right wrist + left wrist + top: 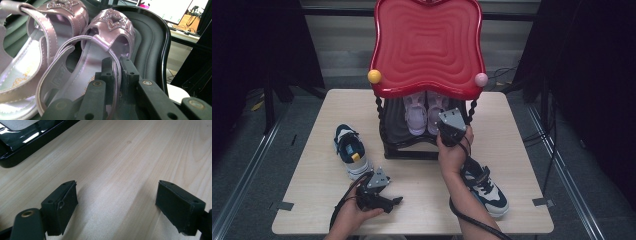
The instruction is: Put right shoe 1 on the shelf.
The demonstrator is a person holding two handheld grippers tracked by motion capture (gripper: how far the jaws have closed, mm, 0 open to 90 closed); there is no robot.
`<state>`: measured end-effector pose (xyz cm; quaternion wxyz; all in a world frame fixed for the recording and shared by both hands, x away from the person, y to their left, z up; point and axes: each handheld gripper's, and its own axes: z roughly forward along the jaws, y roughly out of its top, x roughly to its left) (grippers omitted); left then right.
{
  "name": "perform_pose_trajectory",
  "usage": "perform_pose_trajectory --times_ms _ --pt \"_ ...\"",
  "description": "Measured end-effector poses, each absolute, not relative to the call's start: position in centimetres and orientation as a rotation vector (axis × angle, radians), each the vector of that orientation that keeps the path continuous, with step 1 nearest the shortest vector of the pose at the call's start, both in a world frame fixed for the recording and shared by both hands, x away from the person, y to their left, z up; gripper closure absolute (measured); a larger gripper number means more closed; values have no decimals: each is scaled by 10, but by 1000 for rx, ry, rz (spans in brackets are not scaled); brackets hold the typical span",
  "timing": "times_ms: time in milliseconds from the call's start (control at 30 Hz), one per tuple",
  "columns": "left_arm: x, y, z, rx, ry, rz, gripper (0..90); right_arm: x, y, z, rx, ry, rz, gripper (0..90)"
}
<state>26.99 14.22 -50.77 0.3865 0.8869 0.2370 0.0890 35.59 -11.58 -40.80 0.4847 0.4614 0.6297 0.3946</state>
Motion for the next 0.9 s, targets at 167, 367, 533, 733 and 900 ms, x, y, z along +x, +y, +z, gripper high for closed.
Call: perform_pose_trajectory --times_ms 167,367,533,733,900 --pt "270 142 -508 2258 602 226 169 356 -115 -408 1114 1559 949 810" --pt "270 142 -508 2258 602 226 169 355 -118 -405 1127 1560 974 738" --pt "270 142 -508 2258 603 225 168 350 -120 -402 1112 1583 997 657" --pt "270 142 -508 2258 602 224 167 343 -126 -401 1116 1631 1038 565" --pt "270 142 -508 2258 602 224 167 336 -131 -400 1109 1671 1085 499"
